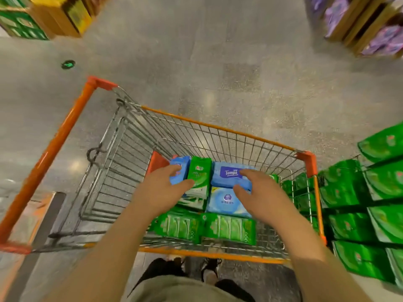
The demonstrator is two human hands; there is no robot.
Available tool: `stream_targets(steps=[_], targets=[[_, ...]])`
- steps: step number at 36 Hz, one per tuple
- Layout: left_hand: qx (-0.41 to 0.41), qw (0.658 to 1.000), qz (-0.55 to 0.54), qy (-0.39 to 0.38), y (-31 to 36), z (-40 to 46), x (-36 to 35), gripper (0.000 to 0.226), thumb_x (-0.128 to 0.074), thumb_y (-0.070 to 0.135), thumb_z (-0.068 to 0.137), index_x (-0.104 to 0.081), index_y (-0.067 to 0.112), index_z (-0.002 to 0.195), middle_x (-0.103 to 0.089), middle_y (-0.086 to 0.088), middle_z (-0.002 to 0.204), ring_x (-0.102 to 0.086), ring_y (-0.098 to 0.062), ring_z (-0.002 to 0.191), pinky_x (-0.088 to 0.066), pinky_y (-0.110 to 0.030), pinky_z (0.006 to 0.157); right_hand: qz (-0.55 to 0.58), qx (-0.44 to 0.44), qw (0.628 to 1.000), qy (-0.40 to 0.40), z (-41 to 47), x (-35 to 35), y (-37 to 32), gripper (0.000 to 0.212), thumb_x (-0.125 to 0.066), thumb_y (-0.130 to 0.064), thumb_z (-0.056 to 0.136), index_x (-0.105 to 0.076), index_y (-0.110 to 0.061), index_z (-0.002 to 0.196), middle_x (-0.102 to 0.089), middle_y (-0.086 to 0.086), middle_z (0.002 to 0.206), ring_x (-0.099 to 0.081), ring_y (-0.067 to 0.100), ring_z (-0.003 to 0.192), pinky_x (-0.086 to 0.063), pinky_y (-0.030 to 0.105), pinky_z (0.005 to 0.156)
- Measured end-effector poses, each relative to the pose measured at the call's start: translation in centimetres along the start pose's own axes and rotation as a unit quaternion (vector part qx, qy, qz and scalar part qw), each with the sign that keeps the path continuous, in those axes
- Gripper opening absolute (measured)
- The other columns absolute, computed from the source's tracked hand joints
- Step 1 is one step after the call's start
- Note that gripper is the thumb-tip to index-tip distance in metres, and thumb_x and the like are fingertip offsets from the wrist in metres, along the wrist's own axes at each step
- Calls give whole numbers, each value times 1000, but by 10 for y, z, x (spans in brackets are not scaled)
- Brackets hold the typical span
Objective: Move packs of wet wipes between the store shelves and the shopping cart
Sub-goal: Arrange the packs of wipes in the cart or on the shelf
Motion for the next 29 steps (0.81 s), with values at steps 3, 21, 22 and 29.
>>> stream_targets(steps=[3, 21, 22, 29], targets=[[21, 1000, -2, -19, -8, 14, -12, 74, -61, 69, 84, -50, 34, 147, -54, 7, 149, -58, -20, 126, -46, -38, 103, -10, -4, 1000, -17, 14, -4, 11, 57, -53, -46, 101, -43, -22, 151, -44, 3, 155, -41, 27, 140, -37, 37, 112], [192, 961, -188, -66, -57, 110, -105, 40, -61, 47, 95, -64, 25, 128, -62, 3, 135, -56, -17, 112, -39, -30, 89, 203, -153, 963, -93, 122, -111, 37, 40, -60, -37, 99, -58, -21, 136, -66, -5, 123, -65, 17, 106, -50, 35, 95], [198, 958, -198, -59, -59, 114, -107, 45, -60, 48, 96, -61, 25, 134, -60, 2, 139, -56, -19, 119, -41, -32, 94, 223, -171, 955, -92, 131, -120, 37, 41, -61, -36, 98, -58, -20, 136, -68, -3, 120, -66, 18, 95, -52, 36, 89], [191, 947, -254, -47, -63, 153, -130, 39, -54, 40, 102, -52, 35, 140, -57, 20, 129, -54, -3, 119, -41, -25, 96, 277, -222, 930, -91, 181, -172, 33, 45, -64, -45, 95, -58, -15, 127, -62, -4, 112, -59, 14, 102, -46, 35, 95]])
Point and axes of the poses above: each hand's wrist, its own z-axis towards the middle knuckle, its own x-axis out of the back of the hand, y = z × x, the point moved 1 cm from there along z, towards the middle knuckle
